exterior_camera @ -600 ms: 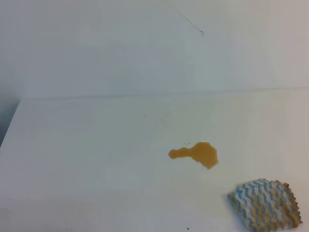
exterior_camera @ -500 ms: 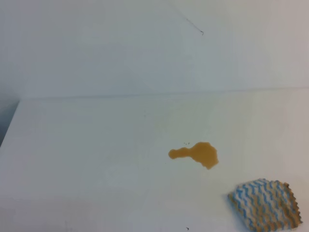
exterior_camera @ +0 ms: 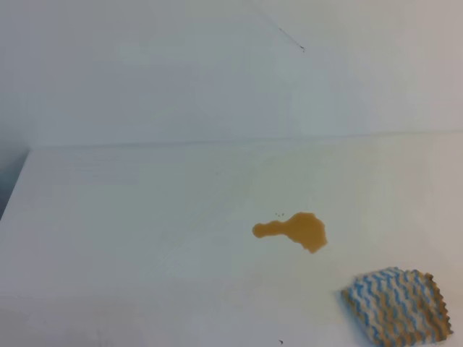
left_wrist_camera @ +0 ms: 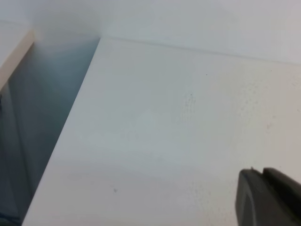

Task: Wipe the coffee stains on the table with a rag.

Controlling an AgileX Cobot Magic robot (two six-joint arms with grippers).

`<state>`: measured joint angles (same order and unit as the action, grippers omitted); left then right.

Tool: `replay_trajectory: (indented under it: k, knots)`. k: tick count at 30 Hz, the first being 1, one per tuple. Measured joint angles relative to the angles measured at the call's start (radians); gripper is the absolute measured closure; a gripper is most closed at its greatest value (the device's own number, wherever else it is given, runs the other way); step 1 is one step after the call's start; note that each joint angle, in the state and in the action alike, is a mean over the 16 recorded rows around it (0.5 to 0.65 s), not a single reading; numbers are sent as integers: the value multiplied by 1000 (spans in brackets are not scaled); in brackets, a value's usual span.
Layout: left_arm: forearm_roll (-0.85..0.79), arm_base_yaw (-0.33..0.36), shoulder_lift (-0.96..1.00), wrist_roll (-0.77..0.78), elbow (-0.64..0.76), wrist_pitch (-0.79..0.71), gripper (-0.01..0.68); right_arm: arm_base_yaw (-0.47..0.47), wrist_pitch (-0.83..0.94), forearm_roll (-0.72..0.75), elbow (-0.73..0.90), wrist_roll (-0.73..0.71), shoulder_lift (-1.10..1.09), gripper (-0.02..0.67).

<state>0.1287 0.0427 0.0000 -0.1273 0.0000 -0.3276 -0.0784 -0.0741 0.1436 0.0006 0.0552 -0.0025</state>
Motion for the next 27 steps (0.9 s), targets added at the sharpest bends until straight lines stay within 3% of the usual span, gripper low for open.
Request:
replay_trajectory:
  k: [5, 10, 19, 27]
  knots:
    - [0, 0, 0, -1, 0, 0, 674, 0, -75, -21, -13, 18, 0, 653]
    - [0, 0, 0, -1, 0, 0, 674, 0, -38, -32, -98, -3, 2, 653]
    - [0, 0, 0, 0, 0, 0, 674, 7, 355, -34, -413, -66, 122, 653]
    - [0, 0, 0, 0, 0, 0, 674, 39, 600, -165, -595, -205, 467, 652]
